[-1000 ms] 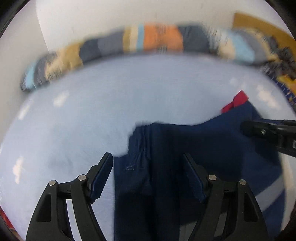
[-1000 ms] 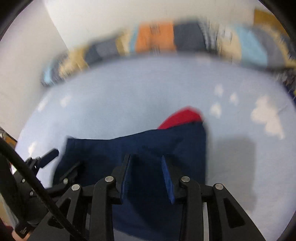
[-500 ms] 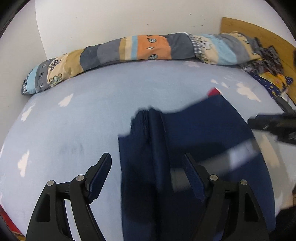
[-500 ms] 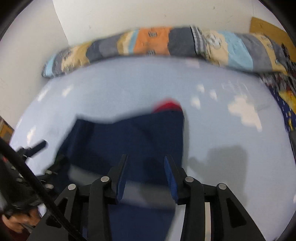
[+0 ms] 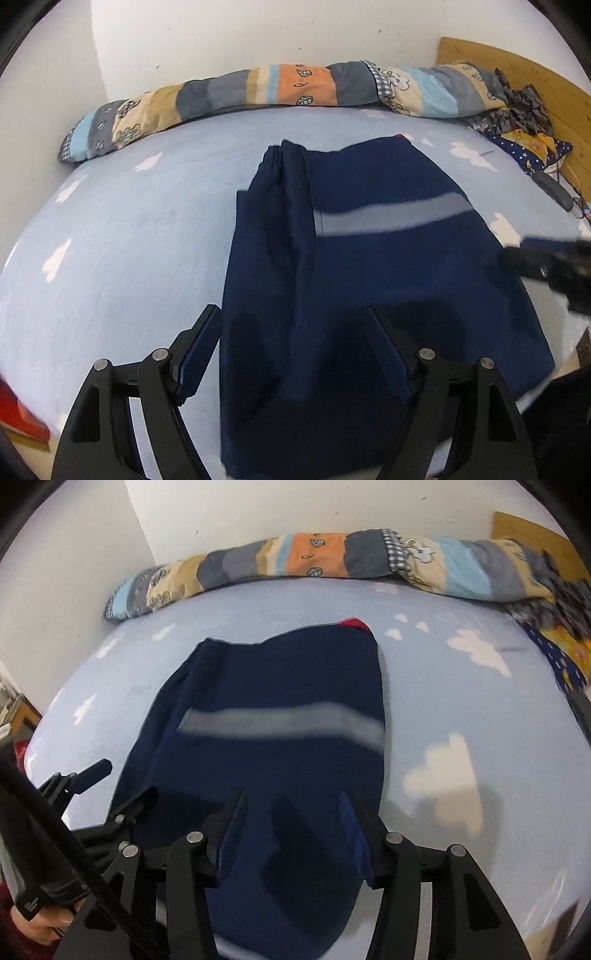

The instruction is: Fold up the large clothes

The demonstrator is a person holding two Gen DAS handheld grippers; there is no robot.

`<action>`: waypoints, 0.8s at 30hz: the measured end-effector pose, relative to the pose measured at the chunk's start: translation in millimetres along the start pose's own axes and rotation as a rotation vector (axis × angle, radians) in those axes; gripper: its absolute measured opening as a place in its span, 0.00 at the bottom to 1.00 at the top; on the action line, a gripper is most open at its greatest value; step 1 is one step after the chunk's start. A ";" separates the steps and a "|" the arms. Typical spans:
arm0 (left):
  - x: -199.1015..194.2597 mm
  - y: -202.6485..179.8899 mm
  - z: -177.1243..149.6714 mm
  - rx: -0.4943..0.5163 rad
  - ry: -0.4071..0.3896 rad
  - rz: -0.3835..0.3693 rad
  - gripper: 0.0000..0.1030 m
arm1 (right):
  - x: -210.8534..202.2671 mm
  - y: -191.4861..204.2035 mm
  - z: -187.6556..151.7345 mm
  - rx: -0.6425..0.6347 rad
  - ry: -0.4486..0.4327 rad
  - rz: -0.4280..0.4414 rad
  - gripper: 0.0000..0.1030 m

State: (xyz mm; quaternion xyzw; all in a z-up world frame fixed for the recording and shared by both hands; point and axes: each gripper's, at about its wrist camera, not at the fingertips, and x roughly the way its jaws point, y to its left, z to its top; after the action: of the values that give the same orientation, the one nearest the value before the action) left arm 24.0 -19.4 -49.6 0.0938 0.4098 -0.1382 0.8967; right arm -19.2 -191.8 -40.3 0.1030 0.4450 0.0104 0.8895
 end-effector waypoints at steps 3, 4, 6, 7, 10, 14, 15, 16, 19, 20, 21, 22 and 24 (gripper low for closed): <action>-0.2 -1.6 -24.0 -0.026 0.002 0.047 0.76 | -3.6 4.7 -35.0 0.038 0.010 -0.032 0.56; 6.7 -2.3 -31.2 -0.030 0.031 0.041 0.76 | 0.6 4.2 -41.3 0.038 0.023 -0.033 0.56; 12.4 -6.5 -40.4 -0.013 0.016 0.062 0.80 | 13.2 6.9 -53.6 0.009 0.046 -0.059 0.56; 12.8 -9.3 -42.2 0.006 -0.007 0.076 0.82 | 18.3 7.5 -54.8 -0.005 0.053 -0.067 0.56; 11.9 -9.7 -42.7 0.015 -0.022 0.079 0.82 | 24.6 4.8 -52.9 -0.011 0.059 -0.068 0.57; 3.2 -7.1 -45.9 0.002 -0.027 0.077 0.81 | 11.4 8.7 -53.1 -0.024 0.014 -0.072 0.58; -0.9 -6.5 -46.5 -0.001 -0.032 0.083 0.81 | 6.5 9.6 -54.7 -0.026 0.002 -0.072 0.58; -5.9 -5.3 -47.5 -0.010 -0.039 0.083 0.81 | 1.4 12.6 -56.1 -0.034 -0.015 -0.070 0.58; -13.8 -1.5 -47.7 -0.035 -0.053 0.090 0.81 | -9.0 27.9 -64.0 -0.077 -0.063 -0.079 0.58; -14.8 -0.6 -47.6 -0.040 -0.054 0.082 0.81 | -9.2 32.6 -66.5 -0.093 -0.069 -0.083 0.58; -15.0 -0.6 -47.6 -0.041 -0.056 0.086 0.81 | -6.6 35.3 -68.7 -0.100 -0.059 -0.079 0.58; -14.6 -1.2 -47.7 -0.035 -0.057 0.090 0.81 | -0.4 37.5 -71.0 -0.112 -0.037 -0.091 0.58; -10.3 -2.5 -48.9 -0.026 -0.043 0.092 0.81 | 7.7 38.3 -74.0 -0.134 -0.018 -0.119 0.58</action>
State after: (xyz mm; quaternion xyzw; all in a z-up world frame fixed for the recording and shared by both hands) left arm -17.9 -6.2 -73.5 0.0978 0.3877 -0.0933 0.9118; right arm -70.5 -140.6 -82.1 0.0166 0.4406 -0.0134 0.8975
